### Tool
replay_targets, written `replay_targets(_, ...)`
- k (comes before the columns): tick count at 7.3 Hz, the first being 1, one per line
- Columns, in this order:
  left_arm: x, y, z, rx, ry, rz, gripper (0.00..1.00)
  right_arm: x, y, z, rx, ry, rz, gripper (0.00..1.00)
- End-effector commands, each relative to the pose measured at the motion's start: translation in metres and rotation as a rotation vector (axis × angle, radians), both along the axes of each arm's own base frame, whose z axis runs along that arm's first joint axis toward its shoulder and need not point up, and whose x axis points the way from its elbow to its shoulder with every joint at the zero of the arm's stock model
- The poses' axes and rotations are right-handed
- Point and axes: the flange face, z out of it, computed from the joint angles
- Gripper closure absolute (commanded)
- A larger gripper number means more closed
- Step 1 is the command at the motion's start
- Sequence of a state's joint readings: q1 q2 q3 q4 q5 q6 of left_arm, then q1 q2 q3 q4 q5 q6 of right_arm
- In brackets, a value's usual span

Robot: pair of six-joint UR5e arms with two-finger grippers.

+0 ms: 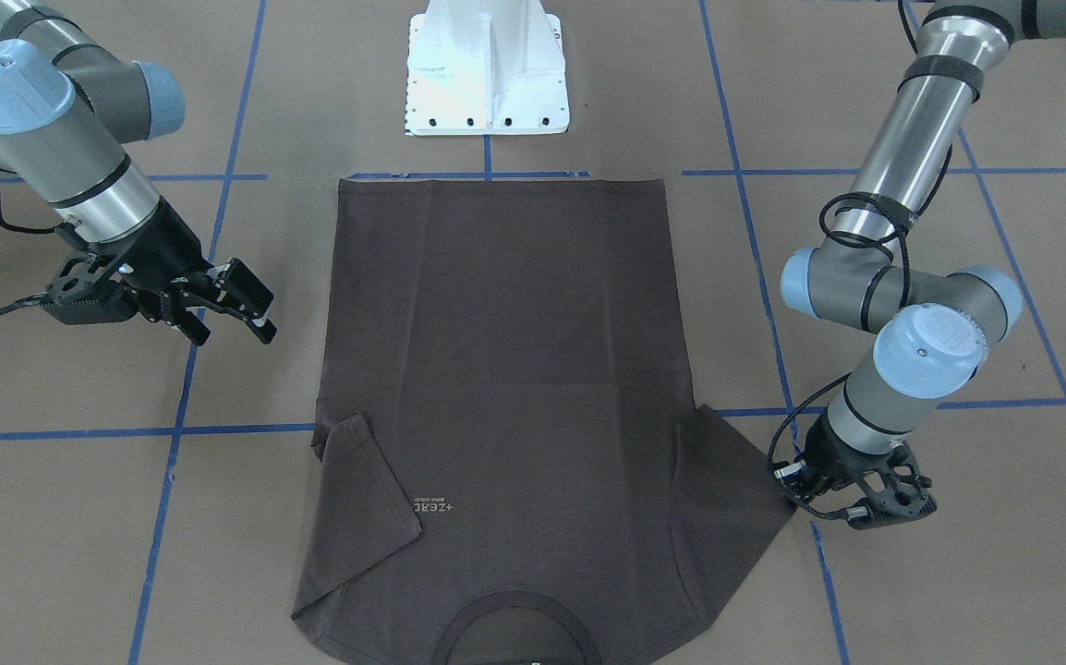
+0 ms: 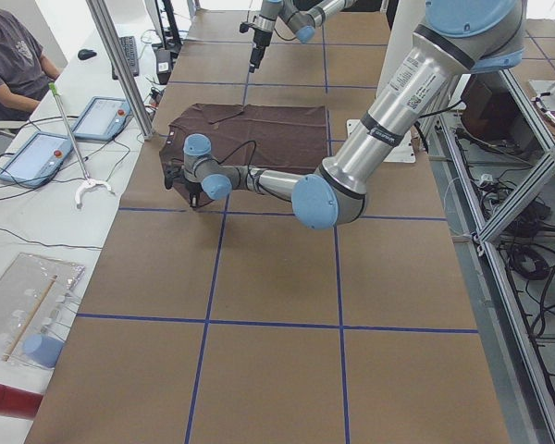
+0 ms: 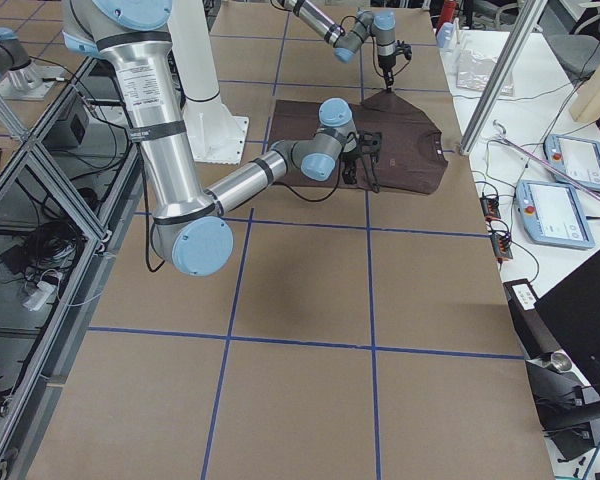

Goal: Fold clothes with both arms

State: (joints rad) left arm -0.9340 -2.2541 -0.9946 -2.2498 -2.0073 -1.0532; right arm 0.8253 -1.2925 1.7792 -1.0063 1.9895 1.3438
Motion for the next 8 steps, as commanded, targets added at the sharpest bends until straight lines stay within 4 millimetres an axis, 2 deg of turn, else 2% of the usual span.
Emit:
replay_targets(1,0.008,-0.007,-0.037,0.016,0.034,0.015,1.0,0.0,-0.001,0.0,-0.001,0.0,0.0,0.0)
replay_targets(2,0.013,-0.011,-0.063,0.006,0.074,0.017,1.0,0.001,0.0,-0.001,0.0,-0.001,0.0,0.0)
replay_targets(3,0.025,-0.015,-0.099,-0.029,0.114,-0.016,1.0,0.0,-0.001,-0.001,0.0,-0.001,0.0,0.0)
replay_targets(4,0.056,-0.005,-0.125,-0.061,0.134,-0.011,1.0,0.0,-0.001,0.0,-0.002,0.001,0.0,0.0)
replay_targets(5,0.069,-0.004,-0.143,-0.089,0.155,-0.03,1.0,0.0,-0.001,0.001,-0.001,0.003,0.001,0.0)
replay_targets(6,0.081,-0.009,-0.158,-0.103,0.164,-0.041,1.0,0.0,-0.001,0.001,-0.002,0.002,-0.001,0.0)
replay_targets(7,0.086,-0.013,-0.163,-0.113,0.169,-0.051,1.0,-0.001,-0.001,0.001,-0.001,0.003,-0.001,0.0)
replay_targets(8,0.086,-0.015,-0.161,-0.1,0.168,-0.062,1.0,-0.002,-0.001,0.002,-0.003,0.005,-0.001,0.0)
